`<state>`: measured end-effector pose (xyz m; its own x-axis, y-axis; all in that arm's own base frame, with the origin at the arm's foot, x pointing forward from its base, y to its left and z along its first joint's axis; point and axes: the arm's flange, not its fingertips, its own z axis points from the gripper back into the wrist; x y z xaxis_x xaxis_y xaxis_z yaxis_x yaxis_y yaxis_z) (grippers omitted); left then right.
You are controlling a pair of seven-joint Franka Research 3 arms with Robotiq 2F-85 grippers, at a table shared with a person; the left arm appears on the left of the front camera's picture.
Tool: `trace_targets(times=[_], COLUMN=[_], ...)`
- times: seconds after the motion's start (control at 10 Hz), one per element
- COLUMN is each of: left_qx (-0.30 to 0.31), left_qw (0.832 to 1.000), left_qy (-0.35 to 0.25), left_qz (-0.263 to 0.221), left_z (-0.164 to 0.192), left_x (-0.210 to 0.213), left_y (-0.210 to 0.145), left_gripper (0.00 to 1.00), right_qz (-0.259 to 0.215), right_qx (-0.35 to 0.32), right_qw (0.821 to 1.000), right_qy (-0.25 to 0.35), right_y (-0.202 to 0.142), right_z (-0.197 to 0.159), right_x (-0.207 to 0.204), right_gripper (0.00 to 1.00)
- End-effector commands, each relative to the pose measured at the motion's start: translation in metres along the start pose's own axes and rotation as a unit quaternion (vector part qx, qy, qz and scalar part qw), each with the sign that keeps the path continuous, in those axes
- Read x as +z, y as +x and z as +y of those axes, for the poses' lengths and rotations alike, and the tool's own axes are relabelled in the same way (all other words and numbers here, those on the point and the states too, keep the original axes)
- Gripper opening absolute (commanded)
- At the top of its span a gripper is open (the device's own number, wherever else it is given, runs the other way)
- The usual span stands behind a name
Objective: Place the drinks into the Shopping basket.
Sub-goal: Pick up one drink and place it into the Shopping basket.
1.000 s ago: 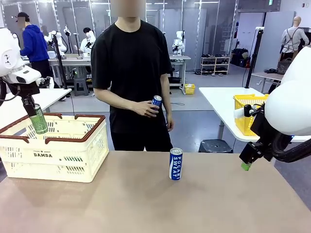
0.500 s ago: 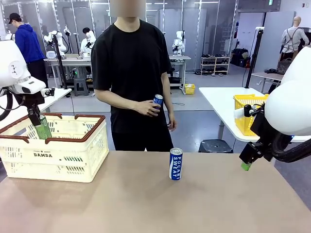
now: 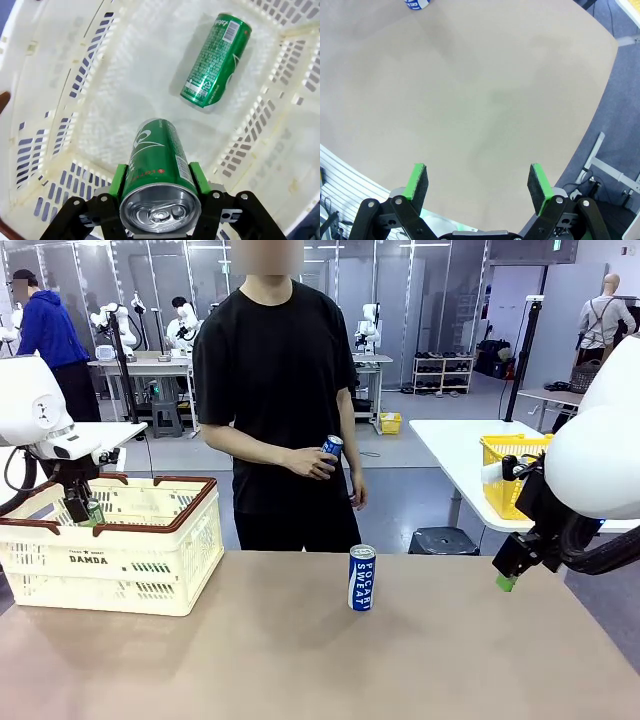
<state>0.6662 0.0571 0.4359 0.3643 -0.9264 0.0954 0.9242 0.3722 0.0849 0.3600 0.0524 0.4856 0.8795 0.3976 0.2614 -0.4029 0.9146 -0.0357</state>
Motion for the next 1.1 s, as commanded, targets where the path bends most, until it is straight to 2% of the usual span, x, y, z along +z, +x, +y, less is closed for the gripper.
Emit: trace_targets(times=[0.0, 0.5, 1.0], left_qx=[-0.015, -0.028, -0.028], left_qw=[1.0, 0.999, 0.999], left_qy=[0.009, 0.005, -0.017], left_qz=[-0.015, 0.022, 0.021], left_z=[-0.002, 0.0, 0.003], left_x=[-0.006, -0.031, -0.054], left_y=[-0.003, 0.0, -0.005], left_gripper=[0.59, 0.59, 0.59], right_qz=[0.0, 0.0, 0.0], right_qx=[-0.001, -0.001, -0.001], right_qw=[1.0, 1.0, 1.0], right_qy=[0.002, 0.002, 0.002], right_y=[-0.001, -0.001, -0.001], right_z=[-0.001, -0.001, -0.001], right_x=[0.0, 0.0, 0.0], right_gripper=[1.0, 1.0, 1.0])
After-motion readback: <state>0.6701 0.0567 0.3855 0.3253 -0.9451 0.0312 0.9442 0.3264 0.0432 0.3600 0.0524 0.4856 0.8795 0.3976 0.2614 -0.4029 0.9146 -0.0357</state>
